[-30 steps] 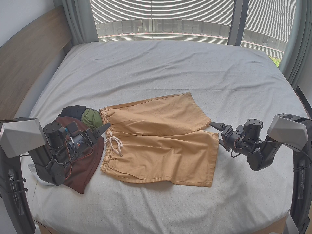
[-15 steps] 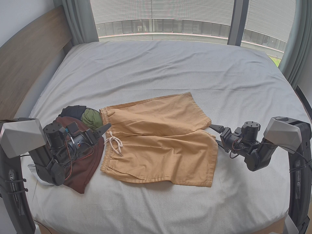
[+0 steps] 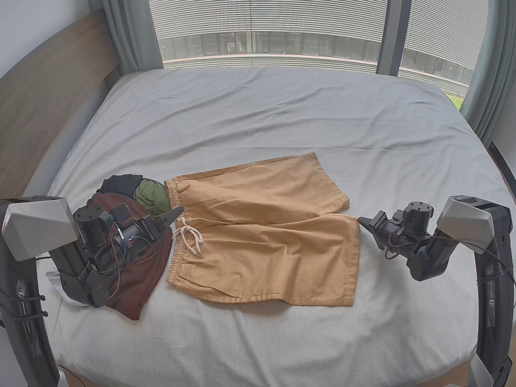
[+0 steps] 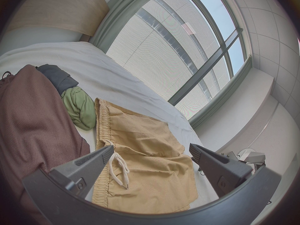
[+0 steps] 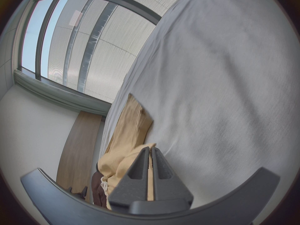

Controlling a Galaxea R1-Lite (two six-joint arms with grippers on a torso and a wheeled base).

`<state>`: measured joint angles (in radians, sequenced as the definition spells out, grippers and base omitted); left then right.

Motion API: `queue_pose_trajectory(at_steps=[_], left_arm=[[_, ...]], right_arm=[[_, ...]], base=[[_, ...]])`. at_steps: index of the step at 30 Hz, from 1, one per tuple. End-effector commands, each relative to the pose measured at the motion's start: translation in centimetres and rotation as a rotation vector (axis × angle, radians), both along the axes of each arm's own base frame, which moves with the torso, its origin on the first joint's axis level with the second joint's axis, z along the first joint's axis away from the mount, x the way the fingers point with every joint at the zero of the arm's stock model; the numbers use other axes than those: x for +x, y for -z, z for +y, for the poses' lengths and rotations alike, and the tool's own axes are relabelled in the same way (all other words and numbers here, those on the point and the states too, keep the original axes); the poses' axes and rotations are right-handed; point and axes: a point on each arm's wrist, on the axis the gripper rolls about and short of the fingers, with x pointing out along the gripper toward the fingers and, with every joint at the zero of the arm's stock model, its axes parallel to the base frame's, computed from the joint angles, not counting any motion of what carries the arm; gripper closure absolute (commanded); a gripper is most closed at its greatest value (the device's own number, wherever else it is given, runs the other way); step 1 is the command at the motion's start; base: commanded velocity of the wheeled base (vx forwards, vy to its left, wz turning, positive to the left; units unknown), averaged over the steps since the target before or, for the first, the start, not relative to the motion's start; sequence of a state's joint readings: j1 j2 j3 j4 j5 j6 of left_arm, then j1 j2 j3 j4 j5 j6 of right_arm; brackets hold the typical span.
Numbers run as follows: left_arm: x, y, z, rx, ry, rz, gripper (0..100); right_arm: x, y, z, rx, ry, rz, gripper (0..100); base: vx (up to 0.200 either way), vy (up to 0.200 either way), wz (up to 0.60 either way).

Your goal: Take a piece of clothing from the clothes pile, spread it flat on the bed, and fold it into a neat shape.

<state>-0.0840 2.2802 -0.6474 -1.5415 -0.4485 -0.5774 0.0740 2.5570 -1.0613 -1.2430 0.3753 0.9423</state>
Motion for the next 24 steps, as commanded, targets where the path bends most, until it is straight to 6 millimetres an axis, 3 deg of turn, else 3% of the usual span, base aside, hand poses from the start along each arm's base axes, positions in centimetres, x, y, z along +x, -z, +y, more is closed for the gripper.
queue_pose_trajectory(at_steps=[1,11,16,17,22,23,24], left_arm=[[0.1,0.6,0.2,0.002,-0.008,0.016,0],[0.1,0.7,0.2,0.002,-0.009,0.017,0],[-0.1,1.0,0.4,0.004,-0.014,0.036,0],[-0.4,1.1,0.5,0.004,-0.014,0.045,0],[-1.9,1.5,0.5,0.010,-0.006,0.095,0],[-1.9,1.5,0.5,0.010,-0.006,0.095,0],[-2.5,1.6,0.5,0.021,-0.001,0.111,0]], right_arm=[[0.3,-0.6,-0.9,-0.002,0.024,-0.023,100],[0.5,-0.6,-1.2,-0.004,0.032,-0.031,100],[-0.2,-1.8,-1.1,-0.010,0.026,-0.056,100],[-0.7,-2.6,-0.9,-0.015,0.020,-0.067,0],[-3.6,-6.4,0.6,-0.109,-0.045,-0.153,0],[-3.6,-6.4,0.6,-0.109,-0.045,-0.153,0],[-5.1,-7.8,1.5,-0.152,-0.081,-0.178,0]], base=[[0.000,0.000,0.00],[0.000,0.000,0.00],[0.000,0.000,0.00],[0.000,0.000,0.00],[0.000,0.000,0.00],[0.000,0.000,0.00],[0.000,0.000,0.00]])
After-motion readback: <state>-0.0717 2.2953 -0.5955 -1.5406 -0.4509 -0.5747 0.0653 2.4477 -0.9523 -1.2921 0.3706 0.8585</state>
